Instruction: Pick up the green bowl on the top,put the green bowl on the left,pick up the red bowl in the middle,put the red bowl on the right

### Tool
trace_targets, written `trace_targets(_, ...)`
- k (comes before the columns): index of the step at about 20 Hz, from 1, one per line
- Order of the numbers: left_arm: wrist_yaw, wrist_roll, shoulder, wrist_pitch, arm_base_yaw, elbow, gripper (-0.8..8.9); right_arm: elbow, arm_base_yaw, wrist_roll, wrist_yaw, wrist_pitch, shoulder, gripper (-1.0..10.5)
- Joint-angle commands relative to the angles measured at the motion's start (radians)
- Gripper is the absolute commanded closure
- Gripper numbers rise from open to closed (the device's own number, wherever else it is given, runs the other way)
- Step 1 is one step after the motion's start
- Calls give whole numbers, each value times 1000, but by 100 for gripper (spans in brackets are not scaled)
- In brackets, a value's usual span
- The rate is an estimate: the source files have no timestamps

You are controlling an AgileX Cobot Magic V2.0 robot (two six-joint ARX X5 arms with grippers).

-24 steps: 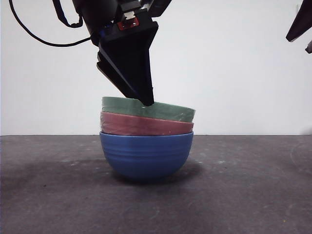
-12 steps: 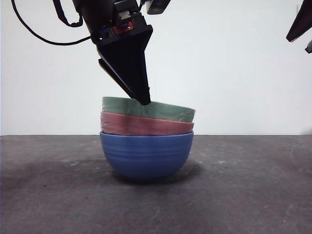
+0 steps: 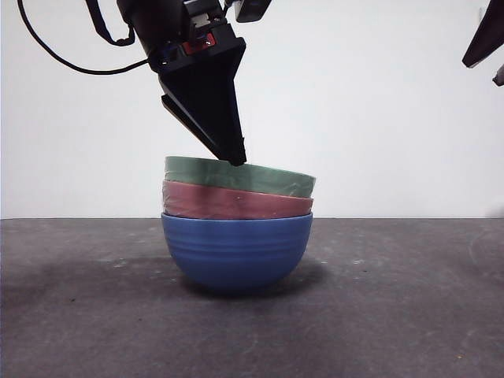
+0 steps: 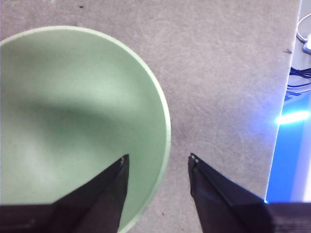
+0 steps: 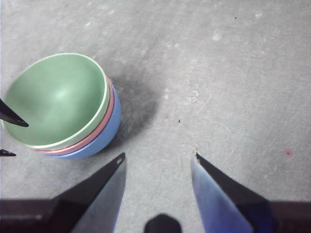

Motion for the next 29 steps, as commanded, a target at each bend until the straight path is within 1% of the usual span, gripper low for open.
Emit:
trace_targets(1, 8, 10, 21, 0, 3, -1, 604, 4, -3, -5, -1, 4, 0, 725)
trace_targets(5, 8, 11, 48, 2, 2, -1, 609, 4, -3, -5, -1, 3, 0, 725)
trace_targets(6, 8, 12, 48, 8, 2, -1, 668, 4, -3, -5, -1, 3, 0, 725)
trace_targets(7, 7, 12, 48, 13, 2, -1, 768, 4, -3, -5, 0, 3, 0, 725)
trace_targets(8, 5, 12, 48, 14, 2, -1, 831, 4, -3, -5, 0, 4, 0, 725)
trace_targets(13, 4, 12, 45, -5, -1, 29, 823, 4, -3, -5, 0, 5, 0, 725)
trace_targets(15, 3, 11, 44, -51, -13, 89, 822, 4, -3, -5, 0, 5, 0, 725)
trace_targets(18, -5, 4, 43, -163, -25, 230, 822, 4, -3, -5, 0, 5, 0, 726)
trace_targets(20, -59, -33, 39, -250, -32, 331, 822, 4, -3, -5, 0, 5, 0, 726)
trace_targets(22, -146, -101, 6, -296, -33, 375, 822, 4, -3, -5, 0, 5, 0, 726)
trace_targets(24, -161, -176, -44, -336, -17, 373, 822, 4, -3, -5, 0, 5, 0, 726)
trace_targets(25, -170, -203, -66, -352, 1, 366, 822, 4, -3, -5, 0, 5, 0, 726)
trace_targets(26, -200, -228, -91, -356, 20, 343, 822, 4, -3, -5, 1, 5, 0, 726)
trace_targets(27, -231, -247, -118, -344, 37, 301, 822, 4, -3, -5, 0, 5, 0, 726)
trace_targets(29, -238, -284, -167, -295, 71, 180, 822, 4, -3, -5, 0, 4, 0, 726)
